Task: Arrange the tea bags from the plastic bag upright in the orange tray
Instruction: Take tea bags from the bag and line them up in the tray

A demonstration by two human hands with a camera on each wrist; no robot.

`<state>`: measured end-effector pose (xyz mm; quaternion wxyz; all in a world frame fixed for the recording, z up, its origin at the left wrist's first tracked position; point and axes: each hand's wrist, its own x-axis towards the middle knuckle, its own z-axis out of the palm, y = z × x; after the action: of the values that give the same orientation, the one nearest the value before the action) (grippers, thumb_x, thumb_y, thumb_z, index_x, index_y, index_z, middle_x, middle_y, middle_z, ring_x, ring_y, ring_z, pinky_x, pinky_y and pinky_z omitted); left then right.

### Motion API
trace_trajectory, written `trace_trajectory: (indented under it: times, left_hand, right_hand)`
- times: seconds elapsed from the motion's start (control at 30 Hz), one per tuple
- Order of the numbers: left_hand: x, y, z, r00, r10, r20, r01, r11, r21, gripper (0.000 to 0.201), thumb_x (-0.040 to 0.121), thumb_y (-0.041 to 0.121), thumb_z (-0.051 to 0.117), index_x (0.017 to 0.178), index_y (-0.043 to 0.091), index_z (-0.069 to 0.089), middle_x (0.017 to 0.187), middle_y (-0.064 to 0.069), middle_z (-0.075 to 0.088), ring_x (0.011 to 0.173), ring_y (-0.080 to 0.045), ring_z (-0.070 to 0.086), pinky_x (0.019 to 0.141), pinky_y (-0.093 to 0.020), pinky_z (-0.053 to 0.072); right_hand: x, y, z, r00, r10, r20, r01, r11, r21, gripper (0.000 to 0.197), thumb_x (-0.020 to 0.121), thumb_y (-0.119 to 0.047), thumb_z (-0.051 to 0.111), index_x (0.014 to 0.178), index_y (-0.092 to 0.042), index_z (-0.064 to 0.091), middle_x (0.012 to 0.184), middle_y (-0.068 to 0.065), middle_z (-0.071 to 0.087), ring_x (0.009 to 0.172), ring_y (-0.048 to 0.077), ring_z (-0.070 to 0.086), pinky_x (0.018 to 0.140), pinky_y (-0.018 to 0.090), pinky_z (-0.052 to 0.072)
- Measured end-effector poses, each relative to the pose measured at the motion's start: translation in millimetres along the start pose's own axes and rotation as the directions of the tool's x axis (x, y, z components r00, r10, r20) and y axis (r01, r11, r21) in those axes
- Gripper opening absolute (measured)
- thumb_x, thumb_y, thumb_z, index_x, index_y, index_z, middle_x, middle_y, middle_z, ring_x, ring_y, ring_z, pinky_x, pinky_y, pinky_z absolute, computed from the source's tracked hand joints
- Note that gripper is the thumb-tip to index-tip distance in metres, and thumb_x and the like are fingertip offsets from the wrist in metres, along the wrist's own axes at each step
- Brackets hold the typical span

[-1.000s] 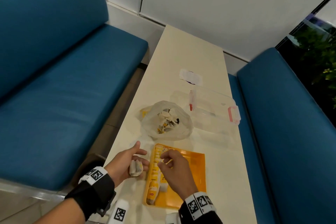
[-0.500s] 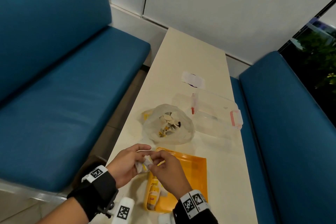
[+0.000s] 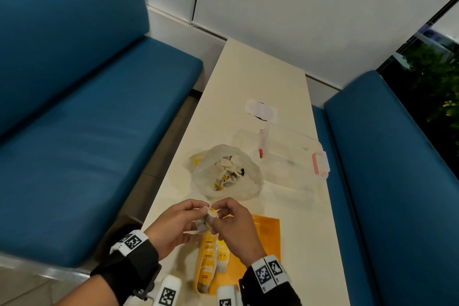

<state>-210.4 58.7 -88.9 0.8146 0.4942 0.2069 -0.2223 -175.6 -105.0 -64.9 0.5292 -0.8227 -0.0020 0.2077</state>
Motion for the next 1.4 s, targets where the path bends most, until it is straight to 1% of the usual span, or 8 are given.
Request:
trace_trajectory:
  times: [0.17,0.53,0.7,0.83,0.9,1.17,1.3,1.4]
  left_hand:
    - [-1,0,1,0.999,0.037,0.015,-0.039,0.994,0.099,0.023,0.090,0.014,0.073,0.112,0.008,0.069,0.096,-0.013,0.073,0.083,-0.022,0.071,0.070,-0.035,0.055]
    - [5,3,2,1.000,0.000,0.016,0.003,0.987,-0.163,0.008,0.096,0.006,0.058,0.104,0.008,0.061,0.094,-0.017,0.071,0.080,-0.032,0.072,0.073,-0.042,0.061]
    - [12,-4,-4,0.997,-0.001,-0.071,-0.009,0.992,-0.129,0.015,0.097,0.004,0.057,0.110,0.010,0.063,0.109,-0.023,0.072,0.094,-0.037,0.073,0.093,-0.055,0.055]
    - [10,-7,-10,0.992,0.020,-0.128,-0.028,0.998,-0.057,0.030,0.099,0.004,0.053,0.116,0.024,0.066,0.096,-0.013,0.071,0.096,-0.033,0.074,0.074,-0.041,0.058]
    - [7,-8,-11,0.992,0.023,-0.126,-0.026,1.000,-0.018,0.032,0.098,0.001,0.051,0.114,0.023,0.069,0.092,-0.010,0.067,0.091,-0.030,0.074,0.069,-0.035,0.055]
    - [-2,-14,-7,0.993,-0.002,-0.120,-0.001,1.000,-0.022,0.015,0.096,0.012,0.063,0.107,0.008,0.073,0.104,-0.012,0.077,0.098,-0.035,0.074,0.075,-0.037,0.057]
    - [-2,-20,-6,0.990,0.032,-0.137,-0.019,0.995,0.095,0.017,0.096,0.008,0.063,0.104,0.012,0.078,0.103,-0.010,0.077,0.097,-0.030,0.074,0.077,-0.038,0.060]
    - [0,-27,-8,0.986,0.092,-0.136,-0.058,0.970,0.236,0.024,0.095,0.003,0.063,0.101,0.019,0.080,0.103,-0.006,0.077,0.094,-0.021,0.070,0.073,-0.028,0.055]
  right_hand:
    - [-1,0,-5,0.999,-0.007,0.045,0.008,1.000,-0.030,0.022,0.081,-0.006,0.073,0.098,-0.017,0.063,0.069,-0.001,0.057,0.057,0.015,0.063,0.050,0.022,0.045]
    - [-2,2,-15,0.998,0.051,0.033,-0.057,0.979,0.198,0.014,0.084,0.005,0.069,0.098,0.001,0.068,0.072,0.008,0.066,0.062,0.018,0.063,0.052,0.026,0.047]
    - [-2,1,-24,0.999,0.033,-0.022,-0.031,0.993,0.111,0.004,0.085,-0.005,0.073,0.086,-0.005,0.069,0.066,0.006,0.067,0.061,0.017,0.062,0.052,0.026,0.045]
    - [-2,11,-37,0.996,-0.014,-0.086,-0.002,0.983,-0.183,0.011,0.083,-0.022,0.076,0.078,-0.021,0.066,0.079,-0.005,0.071,0.065,0.016,0.068,0.060,0.025,0.052]
    - [-6,19,-45,0.997,0.009,-0.077,-0.027,0.972,-0.234,0.010,0.086,-0.021,0.071,0.083,-0.018,0.062,0.081,-0.003,0.070,0.065,0.016,0.070,0.058,0.025,0.050]
    - [-23,46,-58,0.986,0.166,0.004,-0.164,0.978,-0.132,0.011,0.090,0.005,0.057,0.093,-0.005,0.059,0.074,0.010,0.071,0.069,0.027,0.074,0.054,0.030,0.054]
    - [-31,53,-56,0.969,0.230,0.086,-0.211,0.959,-0.189,0.010,0.088,0.001,0.062,0.090,-0.008,0.060,0.068,0.009,0.071,0.060,0.020,0.071,0.046,0.025,0.046]
    - [-35,55,-53,0.943,0.289,0.163,-0.248,0.941,-0.231,0.010,0.089,-0.002,0.062,0.090,-0.012,0.058,0.067,0.007,0.069,0.059,0.020,0.070,0.042,0.023,0.042]
